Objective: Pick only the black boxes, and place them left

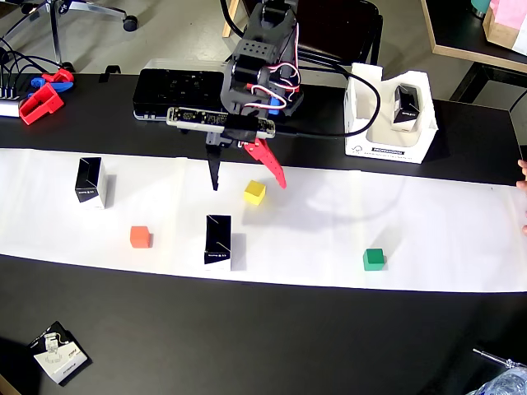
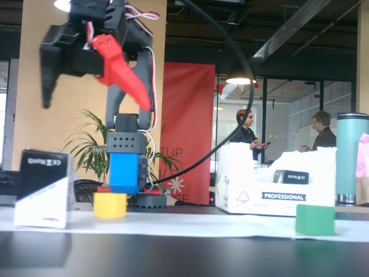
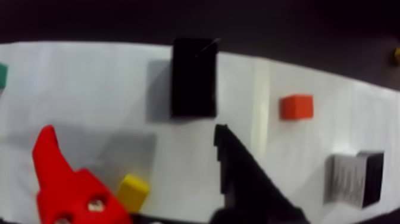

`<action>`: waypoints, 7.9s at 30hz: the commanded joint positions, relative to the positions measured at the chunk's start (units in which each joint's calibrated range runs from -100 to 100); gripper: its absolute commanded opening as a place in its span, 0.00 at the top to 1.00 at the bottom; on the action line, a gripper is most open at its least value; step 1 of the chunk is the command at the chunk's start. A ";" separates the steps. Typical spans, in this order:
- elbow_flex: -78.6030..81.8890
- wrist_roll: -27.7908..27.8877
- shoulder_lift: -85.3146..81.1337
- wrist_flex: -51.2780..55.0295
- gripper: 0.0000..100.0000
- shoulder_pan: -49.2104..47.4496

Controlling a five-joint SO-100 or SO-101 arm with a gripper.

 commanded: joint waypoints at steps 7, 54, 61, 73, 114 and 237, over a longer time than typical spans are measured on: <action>-16.07 3.83 12.62 -13.07 0.49 3.97; -47.99 13.04 30.32 -3.53 0.55 -7.29; -48.25 8.51 41.38 -10.13 0.56 -9.28; -50.56 1.51 44.62 -9.57 0.60 -12.05; -10.93 -36.49 -31.32 32.40 0.91 -80.74; -16.69 -28.23 -20.57 41.86 0.90 -51.47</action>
